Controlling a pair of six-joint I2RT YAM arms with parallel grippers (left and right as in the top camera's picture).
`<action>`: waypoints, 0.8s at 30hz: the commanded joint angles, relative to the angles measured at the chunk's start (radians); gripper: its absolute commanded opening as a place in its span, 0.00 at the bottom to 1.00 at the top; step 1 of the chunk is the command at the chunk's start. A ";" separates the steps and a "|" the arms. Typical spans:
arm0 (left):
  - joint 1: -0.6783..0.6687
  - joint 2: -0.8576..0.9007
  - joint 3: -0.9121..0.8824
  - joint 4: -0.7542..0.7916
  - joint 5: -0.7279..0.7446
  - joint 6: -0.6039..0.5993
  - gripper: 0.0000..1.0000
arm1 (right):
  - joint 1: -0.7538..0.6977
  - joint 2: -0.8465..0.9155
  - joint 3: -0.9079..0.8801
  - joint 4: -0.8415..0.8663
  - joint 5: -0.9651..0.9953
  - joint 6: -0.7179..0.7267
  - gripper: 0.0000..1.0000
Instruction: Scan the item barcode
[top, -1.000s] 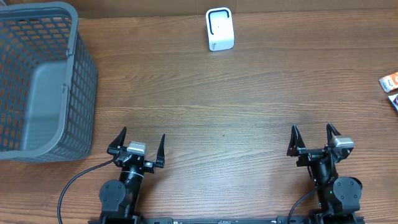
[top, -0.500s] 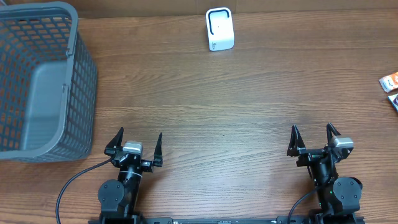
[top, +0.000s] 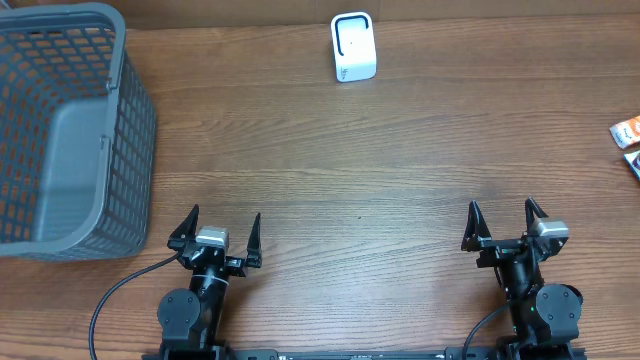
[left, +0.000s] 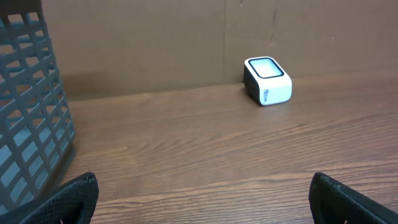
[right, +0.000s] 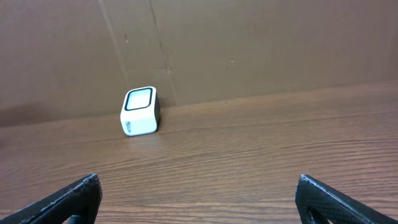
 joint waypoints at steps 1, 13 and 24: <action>0.010 -0.012 -0.005 -0.003 -0.003 -0.024 1.00 | 0.003 -0.011 -0.011 0.006 -0.005 -0.002 1.00; 0.011 -0.012 -0.005 -0.006 -0.019 -0.075 1.00 | 0.003 -0.011 -0.011 0.006 -0.005 -0.002 1.00; 0.011 -0.012 -0.005 -0.013 -0.117 -0.111 1.00 | 0.003 -0.011 -0.011 0.006 -0.005 -0.002 1.00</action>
